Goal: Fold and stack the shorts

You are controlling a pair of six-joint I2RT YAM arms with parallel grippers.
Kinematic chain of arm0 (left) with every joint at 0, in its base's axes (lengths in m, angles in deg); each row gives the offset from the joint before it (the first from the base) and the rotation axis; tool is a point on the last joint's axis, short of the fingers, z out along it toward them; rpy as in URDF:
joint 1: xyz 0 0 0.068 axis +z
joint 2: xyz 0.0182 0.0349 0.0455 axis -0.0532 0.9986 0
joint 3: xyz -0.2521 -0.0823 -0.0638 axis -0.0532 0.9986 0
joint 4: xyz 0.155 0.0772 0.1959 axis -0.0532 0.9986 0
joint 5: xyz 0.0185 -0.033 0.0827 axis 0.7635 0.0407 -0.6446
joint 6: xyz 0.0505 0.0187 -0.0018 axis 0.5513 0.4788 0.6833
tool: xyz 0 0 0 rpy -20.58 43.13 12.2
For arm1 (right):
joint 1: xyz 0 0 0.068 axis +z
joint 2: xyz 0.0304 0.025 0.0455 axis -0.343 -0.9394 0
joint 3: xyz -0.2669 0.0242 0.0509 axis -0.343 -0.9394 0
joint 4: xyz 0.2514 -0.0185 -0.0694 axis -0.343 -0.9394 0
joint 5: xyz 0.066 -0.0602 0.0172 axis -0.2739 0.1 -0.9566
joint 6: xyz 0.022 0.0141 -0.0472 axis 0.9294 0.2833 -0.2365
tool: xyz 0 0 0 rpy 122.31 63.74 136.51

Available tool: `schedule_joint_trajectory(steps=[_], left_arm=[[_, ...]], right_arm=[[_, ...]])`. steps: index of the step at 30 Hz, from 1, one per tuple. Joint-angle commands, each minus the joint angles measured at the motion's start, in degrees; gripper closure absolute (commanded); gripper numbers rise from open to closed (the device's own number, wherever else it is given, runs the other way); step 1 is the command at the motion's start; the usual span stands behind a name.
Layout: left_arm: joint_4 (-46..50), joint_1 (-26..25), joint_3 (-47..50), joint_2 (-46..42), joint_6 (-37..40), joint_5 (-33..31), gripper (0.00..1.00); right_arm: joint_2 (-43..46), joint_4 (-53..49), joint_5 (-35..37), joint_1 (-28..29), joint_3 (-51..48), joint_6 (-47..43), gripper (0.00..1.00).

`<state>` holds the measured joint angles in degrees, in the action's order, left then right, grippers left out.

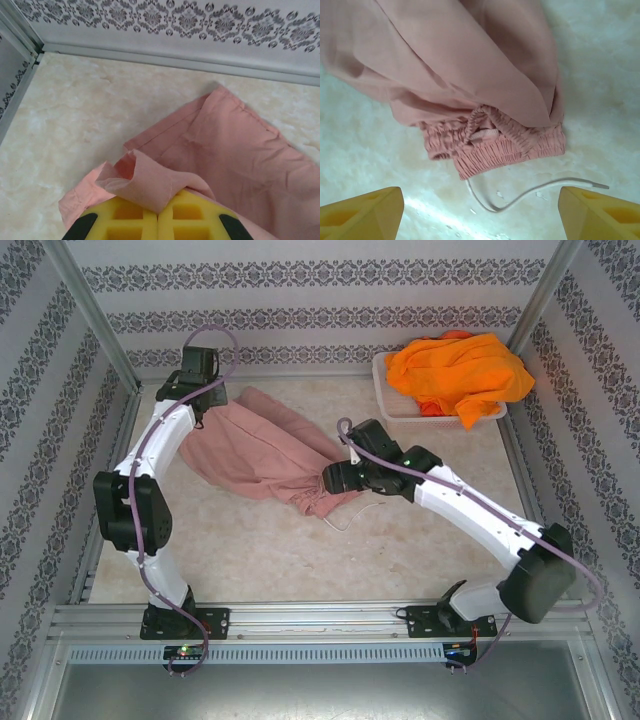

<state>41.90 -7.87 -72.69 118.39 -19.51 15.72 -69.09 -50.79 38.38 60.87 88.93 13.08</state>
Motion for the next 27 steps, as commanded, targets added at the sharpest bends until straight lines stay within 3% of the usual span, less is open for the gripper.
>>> schedule_joint_trajectory(steps=[1, 3, 11, 18, 27], left_arm=[[0.17, -0.10, -0.66, -0.11, -1.24, 0.52, 1.00], [-0.17, -0.18, -0.31, 0.10, -1.76, 0.91, 1.00], [-1.97, -0.26, 2.15, 0.25, -2.36, 1.45, 1.00], [-3.44, -0.28, 3.88, -0.27, -2.36, 1.58, 1.00], [-4.62, -0.28, 6.16, -0.60, -2.31, 1.53, 1.00]], right_arm=[[-5.73, -0.80, 13.11, 2.99, 2.18, 9.45, 0.20], [-10.02, -1.27, 15.87, 4.29, 4.42, 11.49, 0.20], [-22.03, -0.22, 16.13, 4.08, 9.97, 16.34, 0.22], [-28.25, -0.54, 16.16, 3.47, 13.59, 16.48, 0.25], [-32.46, -1.13, 15.50, 3.52, 15.12, 16.57, 0.36]])
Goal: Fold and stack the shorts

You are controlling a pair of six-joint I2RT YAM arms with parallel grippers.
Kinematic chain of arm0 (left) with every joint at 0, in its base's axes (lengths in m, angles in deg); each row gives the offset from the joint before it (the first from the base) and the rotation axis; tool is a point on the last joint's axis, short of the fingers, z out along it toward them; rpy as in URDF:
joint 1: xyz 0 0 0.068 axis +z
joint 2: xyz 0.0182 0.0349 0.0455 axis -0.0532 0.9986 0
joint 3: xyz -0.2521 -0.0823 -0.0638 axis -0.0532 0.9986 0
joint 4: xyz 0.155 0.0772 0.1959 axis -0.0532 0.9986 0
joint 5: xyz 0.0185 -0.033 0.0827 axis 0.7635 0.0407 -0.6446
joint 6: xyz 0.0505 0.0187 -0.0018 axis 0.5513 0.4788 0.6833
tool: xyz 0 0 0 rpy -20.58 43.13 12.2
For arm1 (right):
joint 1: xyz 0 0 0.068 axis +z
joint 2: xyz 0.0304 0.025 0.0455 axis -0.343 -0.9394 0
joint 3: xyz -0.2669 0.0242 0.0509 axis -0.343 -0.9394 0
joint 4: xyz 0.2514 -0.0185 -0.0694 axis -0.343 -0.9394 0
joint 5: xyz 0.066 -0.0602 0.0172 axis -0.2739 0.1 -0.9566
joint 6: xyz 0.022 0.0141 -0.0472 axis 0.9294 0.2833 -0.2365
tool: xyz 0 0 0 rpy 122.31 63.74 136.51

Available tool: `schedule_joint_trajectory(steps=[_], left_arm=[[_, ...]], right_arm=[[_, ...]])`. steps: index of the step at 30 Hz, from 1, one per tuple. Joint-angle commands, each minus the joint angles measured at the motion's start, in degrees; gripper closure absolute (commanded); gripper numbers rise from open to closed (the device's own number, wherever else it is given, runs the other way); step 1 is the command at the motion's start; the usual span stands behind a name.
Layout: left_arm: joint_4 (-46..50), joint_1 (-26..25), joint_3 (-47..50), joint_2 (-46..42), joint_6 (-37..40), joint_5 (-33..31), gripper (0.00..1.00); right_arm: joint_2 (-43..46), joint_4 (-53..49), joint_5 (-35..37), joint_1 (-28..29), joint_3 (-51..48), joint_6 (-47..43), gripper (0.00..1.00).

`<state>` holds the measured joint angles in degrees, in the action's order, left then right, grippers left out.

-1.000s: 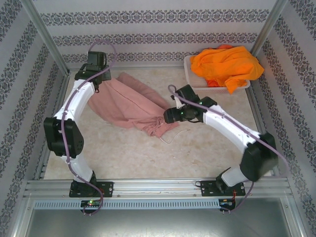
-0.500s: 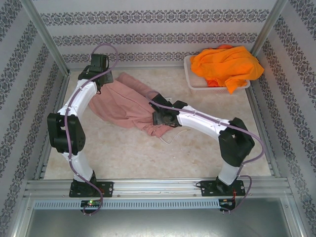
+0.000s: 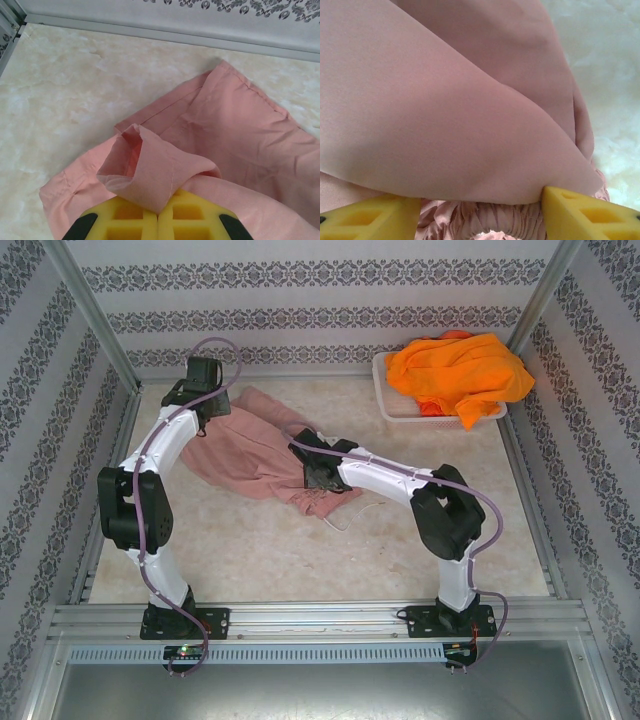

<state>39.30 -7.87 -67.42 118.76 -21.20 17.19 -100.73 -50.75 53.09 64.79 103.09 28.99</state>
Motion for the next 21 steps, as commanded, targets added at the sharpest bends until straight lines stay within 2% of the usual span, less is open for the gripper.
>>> schedule_joint_trajectory(steps=[1, 4, 12, 15, 19, 21], left_arm=[[-2.10, -0.26, 1.05, -0.97, -0.76, 0.14, 1.00], [-2.30, -0.28, 1.31, -0.97, -0.70, 0.08, 1.00], [-2.34, -0.19, 1.99, -1.53, 0.22, -1.44, 1.00], [-2.20, -0.11, 2.08, -1.95, 0.44, -1.97, 1.00], [-1.26, 0.63, 1.30, -3.97, 0.92, -3.27, 1.00], [-0.19, 2.00, -0.16, -5.76, 0.48, -2.40, 1.00]], right_arm=[[-1.10, -1.31, 1.04, -0.39, 0.78, 0.54, 0.38], [-1.51, -1.49, 2.00, -0.45, -0.16, -0.02, 0.44], [0.41, -1.33, 2.22, -1.73, -3.27, -1.15, 0.80], [2.70, -0.64, 1.78, -2.37, -5.29, -1.94, 0.90], [8.98, -0.30, 1.89, -4.04, -7.01, -7.72, 0.99], [14.32, 0.00, 1.88, -6.01, -7.16, -12.37, 1.00]])
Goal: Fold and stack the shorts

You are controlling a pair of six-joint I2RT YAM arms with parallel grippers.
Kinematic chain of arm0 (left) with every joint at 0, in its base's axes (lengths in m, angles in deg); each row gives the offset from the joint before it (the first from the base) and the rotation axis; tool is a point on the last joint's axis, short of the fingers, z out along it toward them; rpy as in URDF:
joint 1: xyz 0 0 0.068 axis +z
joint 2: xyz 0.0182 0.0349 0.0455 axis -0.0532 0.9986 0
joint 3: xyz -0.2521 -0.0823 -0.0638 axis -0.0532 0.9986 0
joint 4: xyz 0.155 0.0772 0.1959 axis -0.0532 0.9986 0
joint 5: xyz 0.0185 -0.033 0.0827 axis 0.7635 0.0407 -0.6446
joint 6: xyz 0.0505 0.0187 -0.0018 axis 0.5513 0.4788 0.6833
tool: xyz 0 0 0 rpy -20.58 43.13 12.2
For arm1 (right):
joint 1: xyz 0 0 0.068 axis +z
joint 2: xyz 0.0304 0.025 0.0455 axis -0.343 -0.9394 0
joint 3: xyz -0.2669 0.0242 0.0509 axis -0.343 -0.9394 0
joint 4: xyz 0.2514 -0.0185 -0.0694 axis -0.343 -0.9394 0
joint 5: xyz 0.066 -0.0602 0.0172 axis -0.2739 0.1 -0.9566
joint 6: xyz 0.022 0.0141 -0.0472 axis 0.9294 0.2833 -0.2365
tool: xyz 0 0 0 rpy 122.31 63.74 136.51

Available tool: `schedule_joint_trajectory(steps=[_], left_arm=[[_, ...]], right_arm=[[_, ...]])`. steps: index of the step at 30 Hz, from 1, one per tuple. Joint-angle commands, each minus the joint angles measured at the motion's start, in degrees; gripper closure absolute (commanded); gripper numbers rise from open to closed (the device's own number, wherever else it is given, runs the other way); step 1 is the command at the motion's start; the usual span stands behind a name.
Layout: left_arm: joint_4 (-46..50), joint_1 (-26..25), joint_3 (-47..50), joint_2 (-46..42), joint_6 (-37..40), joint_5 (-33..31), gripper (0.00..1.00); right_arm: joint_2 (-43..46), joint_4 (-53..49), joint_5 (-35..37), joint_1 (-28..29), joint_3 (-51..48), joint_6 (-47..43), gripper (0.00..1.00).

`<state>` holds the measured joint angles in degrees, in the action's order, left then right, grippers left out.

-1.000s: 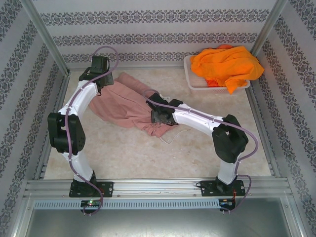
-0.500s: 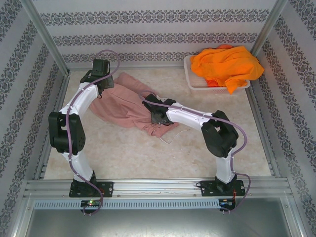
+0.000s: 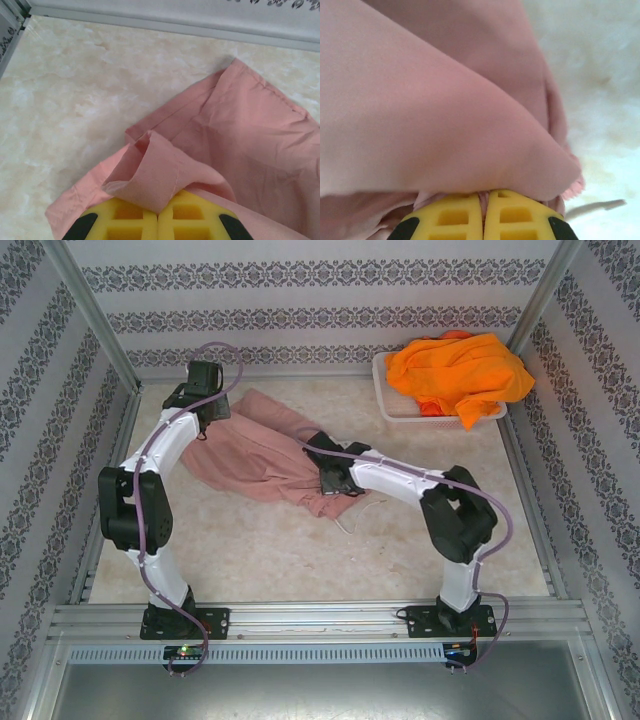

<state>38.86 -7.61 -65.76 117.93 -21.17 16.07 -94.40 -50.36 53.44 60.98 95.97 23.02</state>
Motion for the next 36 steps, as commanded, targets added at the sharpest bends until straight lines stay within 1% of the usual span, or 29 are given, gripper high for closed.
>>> schedule_joint_trajectory(steps=[1, 3, 6, 9, 12, 15, 19, 23, 26, 28, 32, 34, 36], left_arm=[[0.83, 2.44, -2.63, -5.83, -0.08, -0.48, 1.00], [2.02, 4.07, -5.13, -7.98, -1.51, 1.42, 1.00], [3.44, 4.99, -8.78, -11.16, -2.48, 2.91, 1.00], [3.33, 5.08, -11.15, -15.12, -2.86, 3.63, 1.00], [2.81, 5.09, -12.68, -19.22, -3.77, 3.82, 1.00], [2.72, 5.15, -14.37, -22.80, -4.05, 3.87, 1.00], [4.83, 5.43, -17.67, -26.16, -3.80, 2.75, 1.00], [7.36, 5.46, -20.00, -27.88, -2.93, 1.98, 1.00], [8.00, 5.46, -19.41, -26.78, -2.83, 1.97, 1.00], [8.18, 5.47, -19.16, -24.50, -3.15, 2.29, 1.00], [7.17, 5.53, -20.95, -17.12, -3.81, 3.11, 1.00], [7.10, 5.63, -24.73, -12.54, -3.99, 2.52, 1.00], [8.67, 5.69, -31.88, -6.05, -3.77, 1.25, 1.00]], right_arm=[[10.47, 0.11, 0.92, -3.37, 0.10, -9.16, 1.00], [15.87, 1.42, -2.75, -6.98, 1.67, -14.93, 1.00], [21.50, 3.04, -9.20, -11.80, 5.17, -22.37, 1.00], [25.32, 4.49, -14.11, -15.27, 8.46, -26.86, 1.00], [27.13, 5.54, -21.50, -18.35, 11.75, -28.87, 1.00], [27.97, 5.74, -26.82, -20.16, 14.87, -29.53, 1.00], [29.76, 6.11, -30.91, -21.32, 17.79, -29.88, 1.00], [31.21, 8.20, -33.72, -21.59, 17.29, -28.87, 1.00], [29.09, 8.23, -35.99, -21.50, 17.67, -28.18, 1.00], [26.26, 8.03, -36.02, -21.46, 18.93, -27.97, 1.00], [16.99, 5.87, -36.14, -21.50, 26.78, -28.32, 1.00], [11.67, 5.94, -36.62, -21.42, 31.86, -28.33, 1.00], [5.42, 5.02, -36.78, -21.46, 39.68, -28.34, 1.00]])
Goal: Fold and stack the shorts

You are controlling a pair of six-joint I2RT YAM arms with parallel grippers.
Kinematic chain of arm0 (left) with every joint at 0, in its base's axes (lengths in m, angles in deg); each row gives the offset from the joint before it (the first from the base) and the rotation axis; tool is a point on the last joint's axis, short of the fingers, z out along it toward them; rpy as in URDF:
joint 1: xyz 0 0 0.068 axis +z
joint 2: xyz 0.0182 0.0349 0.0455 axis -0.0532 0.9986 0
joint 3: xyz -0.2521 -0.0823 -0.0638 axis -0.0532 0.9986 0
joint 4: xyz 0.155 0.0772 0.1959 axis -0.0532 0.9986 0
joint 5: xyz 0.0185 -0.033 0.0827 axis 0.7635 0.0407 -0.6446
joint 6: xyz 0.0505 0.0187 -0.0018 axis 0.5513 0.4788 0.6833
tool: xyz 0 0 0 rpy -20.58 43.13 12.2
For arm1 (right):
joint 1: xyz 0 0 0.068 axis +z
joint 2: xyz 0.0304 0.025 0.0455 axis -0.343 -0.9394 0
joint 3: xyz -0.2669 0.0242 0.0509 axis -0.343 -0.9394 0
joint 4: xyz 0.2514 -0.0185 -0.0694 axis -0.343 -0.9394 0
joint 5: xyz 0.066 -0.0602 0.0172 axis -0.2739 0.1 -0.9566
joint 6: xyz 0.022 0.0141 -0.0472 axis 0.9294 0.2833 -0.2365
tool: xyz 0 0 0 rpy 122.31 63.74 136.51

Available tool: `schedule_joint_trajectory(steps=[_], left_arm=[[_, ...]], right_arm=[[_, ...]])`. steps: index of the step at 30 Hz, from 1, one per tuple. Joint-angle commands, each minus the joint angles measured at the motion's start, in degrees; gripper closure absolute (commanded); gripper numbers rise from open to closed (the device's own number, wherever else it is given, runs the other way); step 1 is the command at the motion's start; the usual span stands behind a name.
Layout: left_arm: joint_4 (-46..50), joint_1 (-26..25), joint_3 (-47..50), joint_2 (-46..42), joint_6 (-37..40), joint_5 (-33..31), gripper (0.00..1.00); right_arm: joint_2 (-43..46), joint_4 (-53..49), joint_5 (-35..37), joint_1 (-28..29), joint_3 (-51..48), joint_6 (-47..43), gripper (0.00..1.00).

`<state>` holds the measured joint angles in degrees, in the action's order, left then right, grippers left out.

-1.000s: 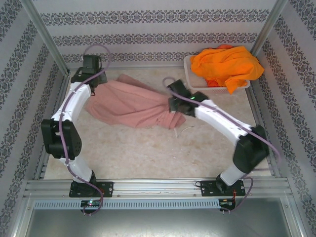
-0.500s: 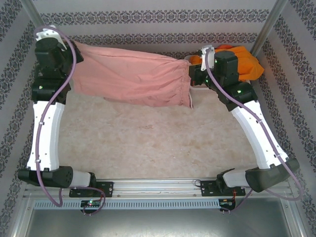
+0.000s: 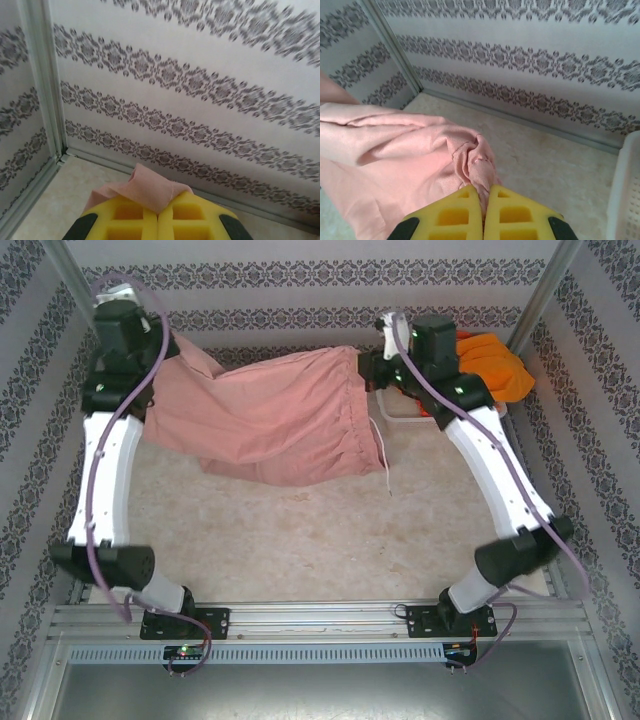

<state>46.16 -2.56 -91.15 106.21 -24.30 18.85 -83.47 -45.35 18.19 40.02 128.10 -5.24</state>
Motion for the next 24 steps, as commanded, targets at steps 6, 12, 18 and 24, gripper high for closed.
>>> schedule_joint_trajectory(steps=[6, 12, 18, 24], left_arm=[[14.87, 2.45, -45.50, 25.79, -0.66, -2.27, 1.00], [9.31, 4.70, -42.17, 15.42, -2.10, -2.15, 1.00], [1.94, 4.64, -27.27, 0.25, 0.37, -2.30, 1.00], [-18.83, 4.59, 15.74, -25.18, -0.36, -0.91, 1.00]], right_arm=[[-20.53, -2.84, -5.38, -0.96, 33.82, 3.31, 1.00], [-21.31, 0.36, -10.31, -3.49, 44.30, 6.08, 1.00], [-12.59, 2.01, -14.44, -5.33, 31.79, 0.43, 1.00], [-0.16, 9.04, -18.39, -5.47, 2.96, -6.12, 1.00]])
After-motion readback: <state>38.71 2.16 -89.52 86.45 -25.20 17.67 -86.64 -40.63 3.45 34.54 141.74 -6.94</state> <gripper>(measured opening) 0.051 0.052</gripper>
